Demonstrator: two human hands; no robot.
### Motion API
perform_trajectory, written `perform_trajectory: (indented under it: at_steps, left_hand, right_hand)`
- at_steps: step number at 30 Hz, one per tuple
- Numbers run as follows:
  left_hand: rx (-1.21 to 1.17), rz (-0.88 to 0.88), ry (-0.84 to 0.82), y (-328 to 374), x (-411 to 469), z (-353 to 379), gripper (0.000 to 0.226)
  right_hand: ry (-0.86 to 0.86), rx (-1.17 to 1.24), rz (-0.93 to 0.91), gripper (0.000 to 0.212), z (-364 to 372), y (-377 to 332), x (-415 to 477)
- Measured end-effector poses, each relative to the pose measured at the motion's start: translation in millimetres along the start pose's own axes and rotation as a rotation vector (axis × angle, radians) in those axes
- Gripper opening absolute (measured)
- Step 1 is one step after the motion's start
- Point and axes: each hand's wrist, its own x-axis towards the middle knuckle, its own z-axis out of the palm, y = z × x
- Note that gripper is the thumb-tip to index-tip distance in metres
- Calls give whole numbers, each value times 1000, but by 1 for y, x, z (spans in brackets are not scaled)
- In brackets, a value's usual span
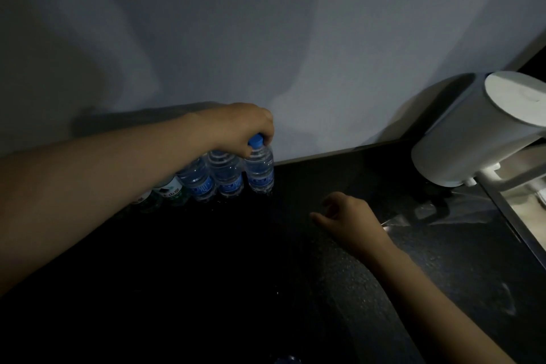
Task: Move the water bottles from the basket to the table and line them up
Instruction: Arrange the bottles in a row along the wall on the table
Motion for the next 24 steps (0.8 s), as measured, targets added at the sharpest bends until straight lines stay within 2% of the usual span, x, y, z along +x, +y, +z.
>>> perform_trajectory:
  at_steps: [24]
  left_hand:
    - [-3,-41,4,1,-9,-4,26]
  right_hand:
    - [2,-27,-21,39,5,-8,-17]
